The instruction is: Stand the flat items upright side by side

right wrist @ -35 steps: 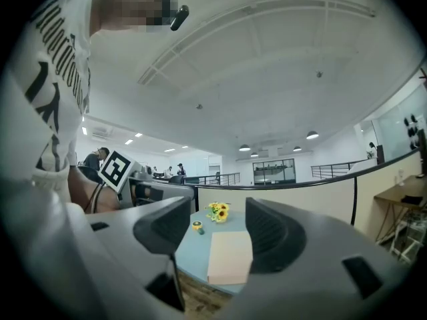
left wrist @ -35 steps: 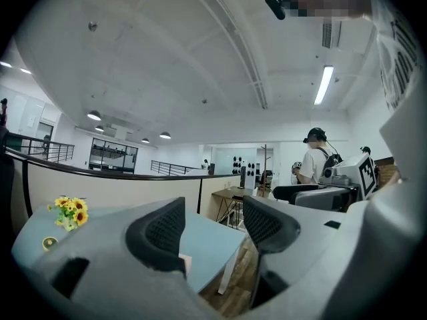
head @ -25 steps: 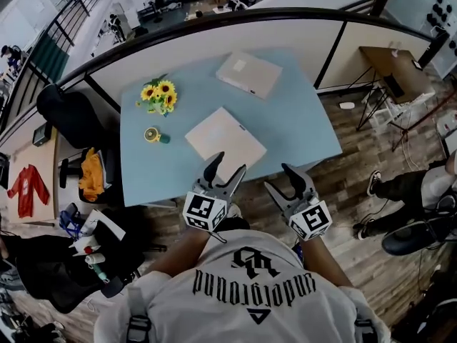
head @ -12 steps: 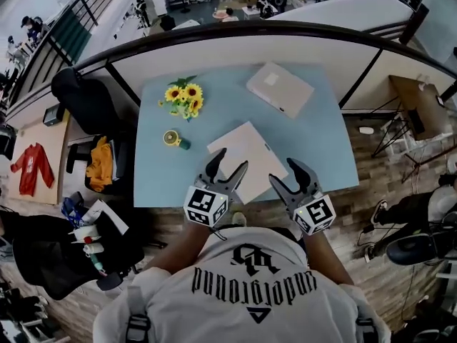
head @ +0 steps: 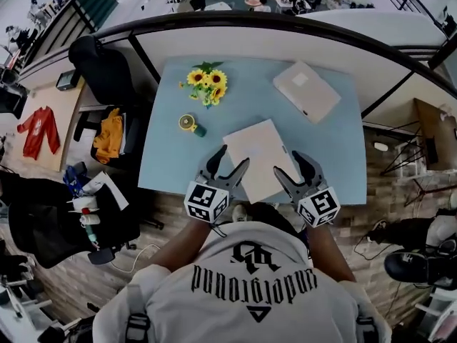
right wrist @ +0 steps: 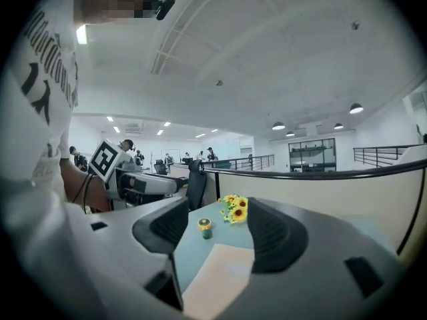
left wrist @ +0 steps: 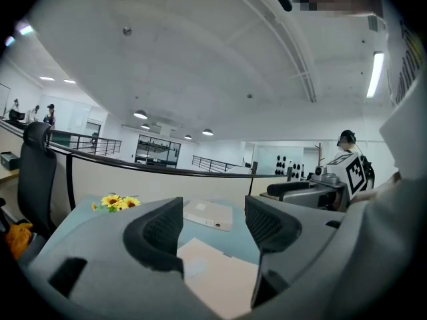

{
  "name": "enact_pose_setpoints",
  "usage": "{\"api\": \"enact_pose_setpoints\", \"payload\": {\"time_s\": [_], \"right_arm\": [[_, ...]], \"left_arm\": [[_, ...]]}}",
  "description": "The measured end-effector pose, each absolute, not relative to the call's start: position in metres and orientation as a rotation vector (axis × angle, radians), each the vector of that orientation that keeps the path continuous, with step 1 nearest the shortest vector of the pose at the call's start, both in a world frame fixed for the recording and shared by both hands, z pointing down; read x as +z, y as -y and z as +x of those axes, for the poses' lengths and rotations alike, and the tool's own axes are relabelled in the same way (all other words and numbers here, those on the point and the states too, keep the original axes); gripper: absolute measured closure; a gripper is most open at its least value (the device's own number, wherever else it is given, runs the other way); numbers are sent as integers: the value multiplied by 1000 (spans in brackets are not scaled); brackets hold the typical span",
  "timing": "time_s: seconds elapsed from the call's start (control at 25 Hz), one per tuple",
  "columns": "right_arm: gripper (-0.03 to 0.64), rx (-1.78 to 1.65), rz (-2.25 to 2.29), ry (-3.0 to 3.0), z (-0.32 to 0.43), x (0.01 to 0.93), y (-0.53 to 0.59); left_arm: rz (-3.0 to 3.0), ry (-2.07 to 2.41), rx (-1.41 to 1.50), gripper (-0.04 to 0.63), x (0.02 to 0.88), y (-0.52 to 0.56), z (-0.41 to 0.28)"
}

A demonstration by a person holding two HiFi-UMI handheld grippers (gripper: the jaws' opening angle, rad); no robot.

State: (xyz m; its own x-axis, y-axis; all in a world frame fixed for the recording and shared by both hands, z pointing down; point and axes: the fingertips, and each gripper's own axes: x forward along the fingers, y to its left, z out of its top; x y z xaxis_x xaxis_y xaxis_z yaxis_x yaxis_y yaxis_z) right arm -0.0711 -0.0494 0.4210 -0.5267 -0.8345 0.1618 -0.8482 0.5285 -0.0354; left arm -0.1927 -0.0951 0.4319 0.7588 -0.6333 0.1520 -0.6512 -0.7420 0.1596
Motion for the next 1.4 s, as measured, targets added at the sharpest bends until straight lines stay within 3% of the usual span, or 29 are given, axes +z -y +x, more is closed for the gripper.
{"api": "enact_pose_setpoints", "payload": {"time_s": [1.4], "right_arm": [[282,795,788,2318,-12,660,150]], "left_arm": [[2019,1214,447,262,674,119,-188]]}}
